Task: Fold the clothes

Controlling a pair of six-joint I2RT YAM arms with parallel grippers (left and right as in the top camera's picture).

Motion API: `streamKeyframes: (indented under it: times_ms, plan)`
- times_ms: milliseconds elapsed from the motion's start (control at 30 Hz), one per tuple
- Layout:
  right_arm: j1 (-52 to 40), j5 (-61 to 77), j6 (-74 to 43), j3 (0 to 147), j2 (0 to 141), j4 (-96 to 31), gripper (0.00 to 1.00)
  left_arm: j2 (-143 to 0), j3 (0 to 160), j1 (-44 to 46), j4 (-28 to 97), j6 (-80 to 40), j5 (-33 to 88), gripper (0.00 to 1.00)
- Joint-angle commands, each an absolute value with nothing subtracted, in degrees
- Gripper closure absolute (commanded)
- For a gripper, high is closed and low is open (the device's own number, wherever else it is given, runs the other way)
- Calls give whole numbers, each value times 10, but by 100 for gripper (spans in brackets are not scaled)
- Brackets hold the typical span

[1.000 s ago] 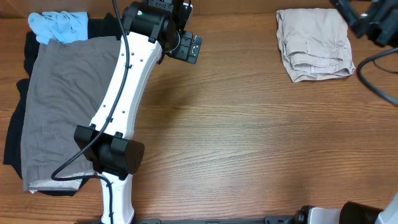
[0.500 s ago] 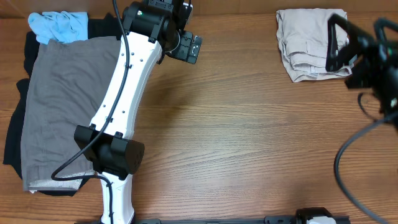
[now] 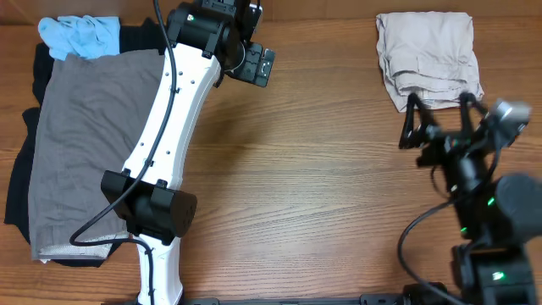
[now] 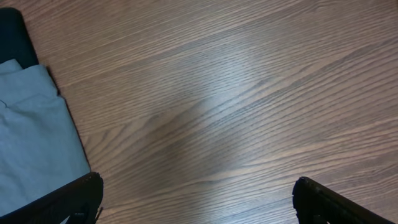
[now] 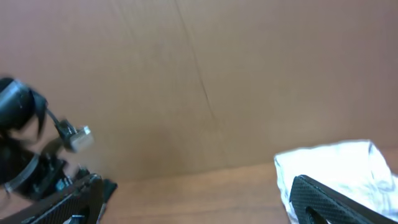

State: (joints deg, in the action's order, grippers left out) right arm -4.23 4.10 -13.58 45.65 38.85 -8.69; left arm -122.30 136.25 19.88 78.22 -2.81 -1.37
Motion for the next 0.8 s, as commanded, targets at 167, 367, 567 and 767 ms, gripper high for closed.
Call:
streamKeyframes:
  times_ms: [167, 367, 567, 767]
  plan:
    - [-44, 35, -135, 215, 277, 91, 0, -1227, 1370, 199, 781, -21, -19, 0]
    - [-44, 35, -135, 122, 197, 115, 0, -1227, 1370, 199, 781, -21, -19, 0]
    - [-44, 35, -135, 63, 149, 119, 0, -1227, 1370, 199, 781, -21, -19, 0]
    - [-45, 61, -135, 18, 124, 115, 0, -1227, 1370, 199, 781, -21, -19, 0]
